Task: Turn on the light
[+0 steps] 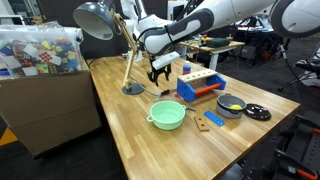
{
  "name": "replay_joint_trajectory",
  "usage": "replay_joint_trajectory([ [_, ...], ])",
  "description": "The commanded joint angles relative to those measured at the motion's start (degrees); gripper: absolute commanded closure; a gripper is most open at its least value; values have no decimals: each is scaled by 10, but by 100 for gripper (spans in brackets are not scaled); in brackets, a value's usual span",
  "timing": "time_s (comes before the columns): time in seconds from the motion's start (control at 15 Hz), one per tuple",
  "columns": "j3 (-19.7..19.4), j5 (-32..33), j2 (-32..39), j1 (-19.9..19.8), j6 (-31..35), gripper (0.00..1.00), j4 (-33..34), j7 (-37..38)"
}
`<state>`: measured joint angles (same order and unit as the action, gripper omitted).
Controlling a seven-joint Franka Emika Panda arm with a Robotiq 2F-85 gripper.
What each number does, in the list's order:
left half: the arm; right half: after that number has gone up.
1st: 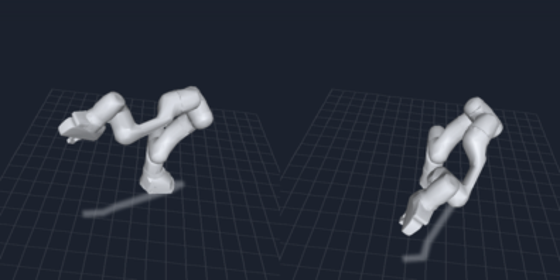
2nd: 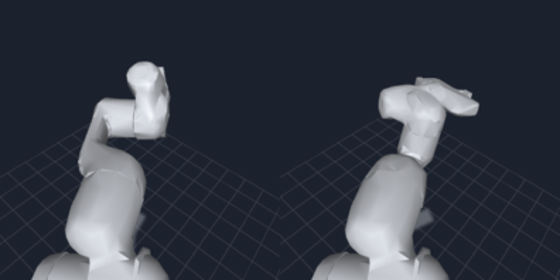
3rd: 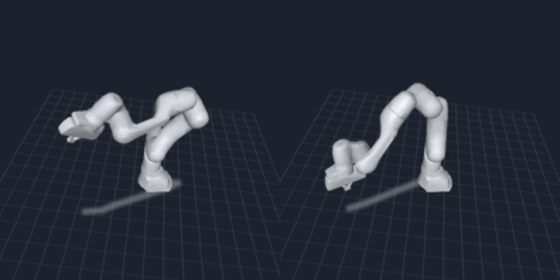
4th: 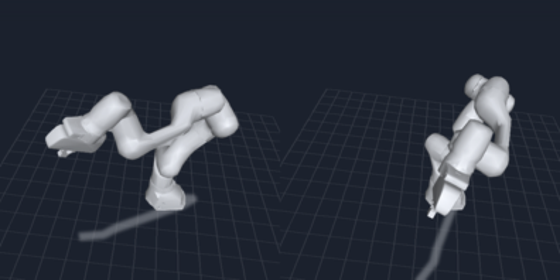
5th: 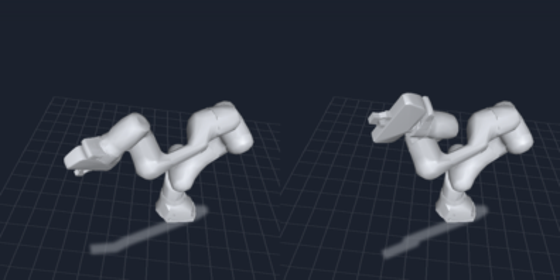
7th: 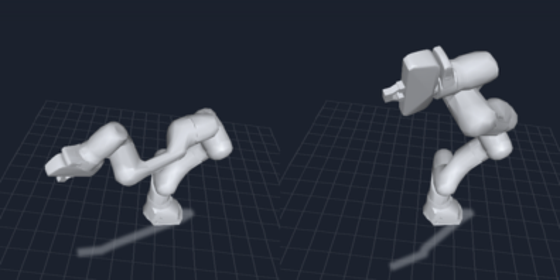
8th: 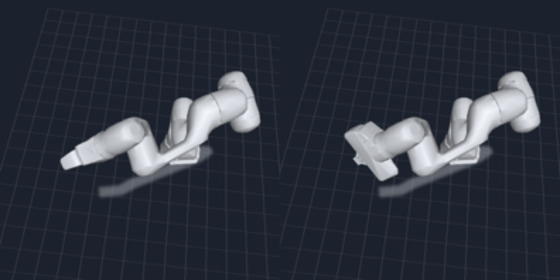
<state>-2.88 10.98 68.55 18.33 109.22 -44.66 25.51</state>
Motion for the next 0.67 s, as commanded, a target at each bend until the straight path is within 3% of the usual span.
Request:
replay_joint_trajectory([
  [0.0,3,-21,42,-6,-37,54,75,-19],
  [0.4,7,-25,78,-16,-74,95,124,-21],
  [0.6,9,-25,93,-21,-80,100,139,-28],
])
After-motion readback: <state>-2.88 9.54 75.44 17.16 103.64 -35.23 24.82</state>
